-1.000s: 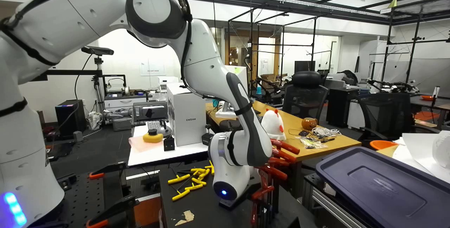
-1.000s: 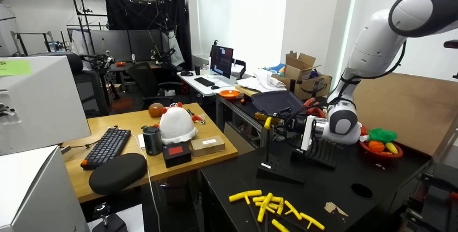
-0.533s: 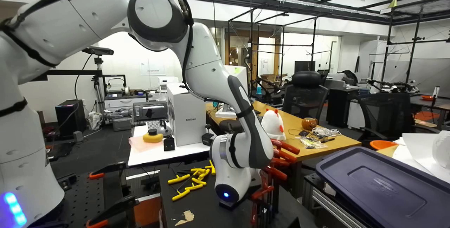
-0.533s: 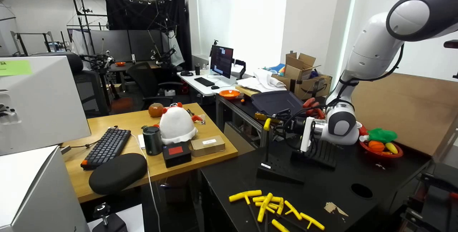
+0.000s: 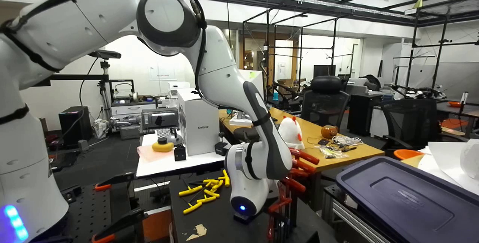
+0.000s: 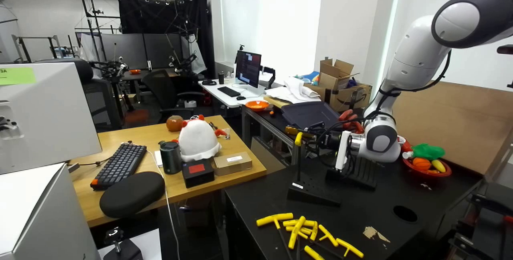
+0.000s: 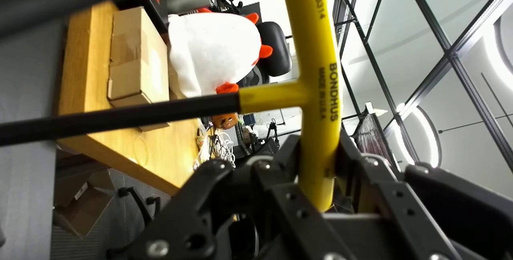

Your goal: Put one of the yellow screwdrivers in the black panel

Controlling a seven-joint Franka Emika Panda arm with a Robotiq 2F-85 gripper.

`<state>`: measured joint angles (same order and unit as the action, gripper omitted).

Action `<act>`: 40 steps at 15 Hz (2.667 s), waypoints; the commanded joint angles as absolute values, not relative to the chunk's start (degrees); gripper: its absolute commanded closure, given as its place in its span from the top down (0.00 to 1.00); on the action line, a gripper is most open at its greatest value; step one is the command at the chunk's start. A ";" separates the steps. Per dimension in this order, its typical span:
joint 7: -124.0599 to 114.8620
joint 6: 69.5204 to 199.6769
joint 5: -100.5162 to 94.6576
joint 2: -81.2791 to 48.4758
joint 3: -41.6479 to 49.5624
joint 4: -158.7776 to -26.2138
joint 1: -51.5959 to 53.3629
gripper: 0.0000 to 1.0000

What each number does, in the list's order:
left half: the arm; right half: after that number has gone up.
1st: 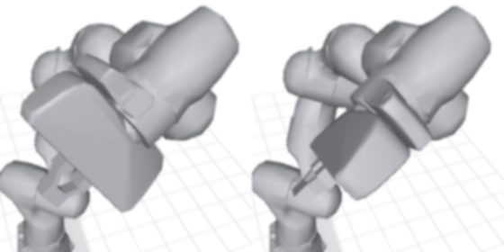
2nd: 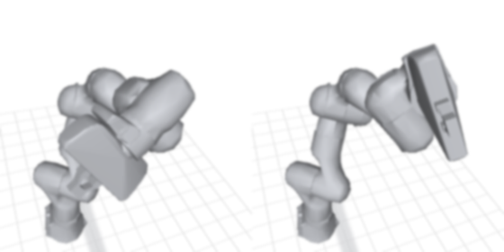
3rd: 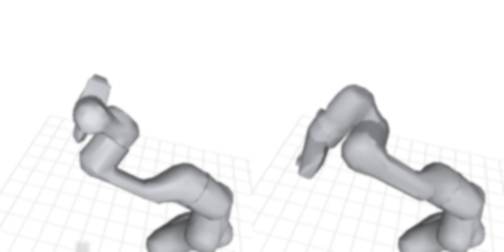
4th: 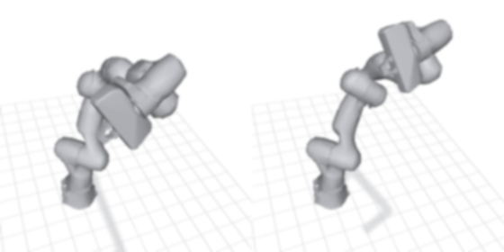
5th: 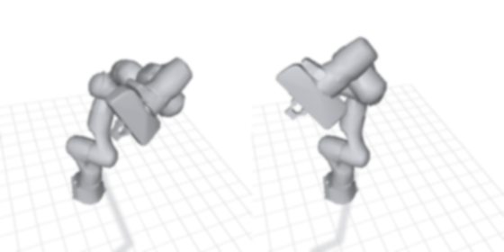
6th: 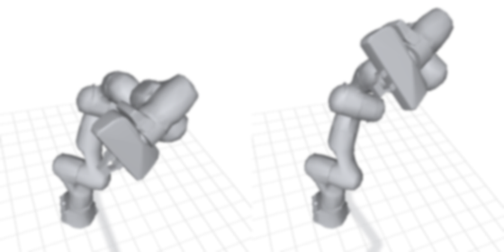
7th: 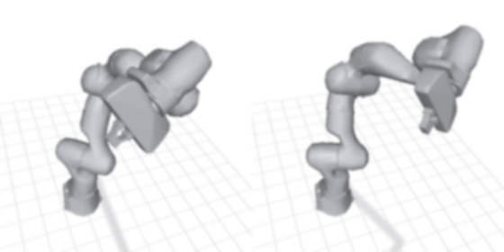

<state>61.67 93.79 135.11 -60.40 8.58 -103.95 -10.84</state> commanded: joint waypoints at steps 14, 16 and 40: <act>61.09 93.46 132.42 -60.15 10.08 -104.26 -10.07 1.00; 61.02 94.29 132.45 -59.84 10.11 -104.31 -9.82 1.00; 59.53 136.60 123.26 -39.67 12.41 -120.11 1.84 1.00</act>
<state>64.42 131.68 128.60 -44.43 11.71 -115.92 -0.18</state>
